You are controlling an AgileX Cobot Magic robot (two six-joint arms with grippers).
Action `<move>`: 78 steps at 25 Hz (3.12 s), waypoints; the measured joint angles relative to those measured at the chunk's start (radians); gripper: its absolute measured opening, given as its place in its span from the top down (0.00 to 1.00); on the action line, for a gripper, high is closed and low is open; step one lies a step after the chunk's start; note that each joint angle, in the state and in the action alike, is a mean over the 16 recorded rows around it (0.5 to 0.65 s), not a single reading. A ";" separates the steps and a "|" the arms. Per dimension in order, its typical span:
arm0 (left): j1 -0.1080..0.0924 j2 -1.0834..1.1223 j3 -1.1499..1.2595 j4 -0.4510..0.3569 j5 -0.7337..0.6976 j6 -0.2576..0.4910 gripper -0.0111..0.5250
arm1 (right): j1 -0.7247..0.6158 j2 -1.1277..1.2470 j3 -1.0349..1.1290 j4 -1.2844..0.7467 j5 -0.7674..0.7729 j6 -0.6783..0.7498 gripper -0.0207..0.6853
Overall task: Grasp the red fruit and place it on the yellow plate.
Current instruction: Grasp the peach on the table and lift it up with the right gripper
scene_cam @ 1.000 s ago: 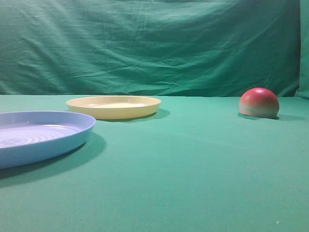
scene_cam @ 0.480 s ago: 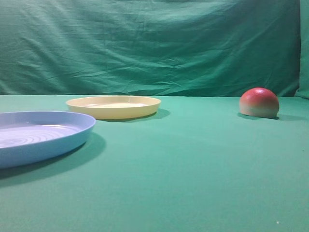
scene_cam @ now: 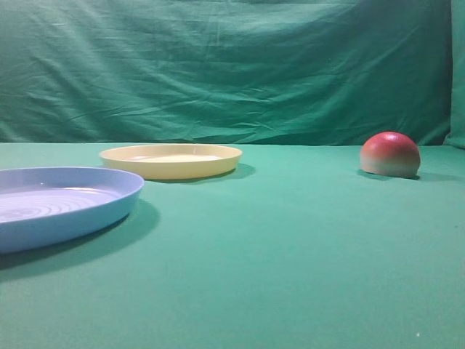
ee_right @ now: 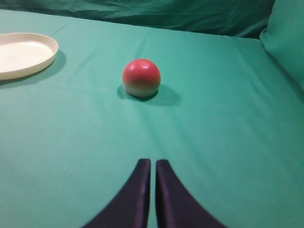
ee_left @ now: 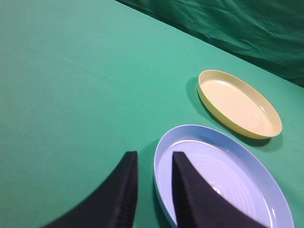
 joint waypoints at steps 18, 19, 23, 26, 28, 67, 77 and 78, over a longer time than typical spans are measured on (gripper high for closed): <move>0.000 0.000 0.000 0.000 0.000 0.000 0.69 | 0.000 0.788 -0.484 0.009 0.194 -0.109 0.97; 0.000 0.000 0.000 0.000 0.000 0.000 0.69 | 0.000 0.829 -0.508 0.008 0.207 -0.112 0.97; 0.000 0.000 0.000 0.000 0.000 0.000 0.69 | 0.000 0.984 -0.614 0.002 0.277 -0.120 0.97; 0.000 0.000 0.000 0.000 0.000 0.000 0.69 | 0.004 1.098 -0.709 -0.008 0.340 -0.125 0.97; 0.000 0.000 0.000 0.000 0.000 0.000 0.69 | 0.013 1.175 -0.776 -0.022 0.383 -0.128 0.97; 0.000 0.000 0.000 0.000 0.000 0.000 0.69 | 0.081 1.942 -1.234 -0.223 0.357 0.077 0.24; 0.000 0.000 0.000 0.000 0.000 0.000 0.69 | 0.090 1.938 -1.339 -0.119 0.432 0.033 0.59; 0.000 0.000 0.000 0.000 0.000 0.000 0.69 | 0.096 1.935 -1.355 -0.095 0.445 0.018 0.62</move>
